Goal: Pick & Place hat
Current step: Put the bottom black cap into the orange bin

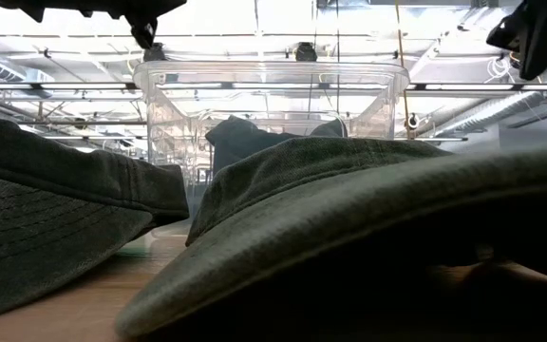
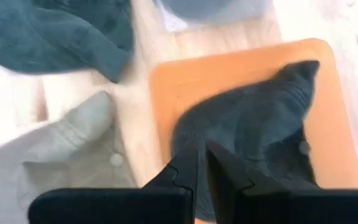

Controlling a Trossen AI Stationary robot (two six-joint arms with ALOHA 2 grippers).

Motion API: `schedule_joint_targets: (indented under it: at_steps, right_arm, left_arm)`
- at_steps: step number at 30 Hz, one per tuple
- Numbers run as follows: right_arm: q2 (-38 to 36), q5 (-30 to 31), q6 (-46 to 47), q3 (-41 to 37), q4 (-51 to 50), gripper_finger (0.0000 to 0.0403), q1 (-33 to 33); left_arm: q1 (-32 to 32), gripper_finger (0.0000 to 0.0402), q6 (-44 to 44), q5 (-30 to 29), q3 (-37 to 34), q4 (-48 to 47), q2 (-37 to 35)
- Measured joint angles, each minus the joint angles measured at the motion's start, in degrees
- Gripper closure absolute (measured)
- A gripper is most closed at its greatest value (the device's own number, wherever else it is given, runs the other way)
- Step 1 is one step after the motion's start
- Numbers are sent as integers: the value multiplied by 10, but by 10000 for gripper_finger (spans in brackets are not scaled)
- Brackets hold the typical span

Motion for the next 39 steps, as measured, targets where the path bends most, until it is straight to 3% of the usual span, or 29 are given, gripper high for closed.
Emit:
schedule_joint_targets:
  at_steps: [7,11,20,24,27,33,39]
  right_arm:
    - [0,5,-10,-41,57,385,6]
    - [-3,45,6,-85,79,385,-8]
    - [-12,331,-12,-114,131,399,-2]
    - [-12,420,-81,-114,201,400,-3]
    - [-13,450,-141,-122,280,401,-4]
    - [-12,439,-230,-206,487,402,-5]
    - [-49,438,-344,-211,575,402,-18]
  left_arm:
    - [-21,309,83,10,0,-32,0]
    - [-30,309,59,10,0,-20,0]
    - [-65,309,12,-13,0,-33,0]
    - [-99,309,-2,-66,0,-33,0]
    - [-132,309,-14,-114,0,-44,0]
    - [-220,309,-42,-210,0,-96,0]
    - [-298,309,-51,-408,0,-91,8]
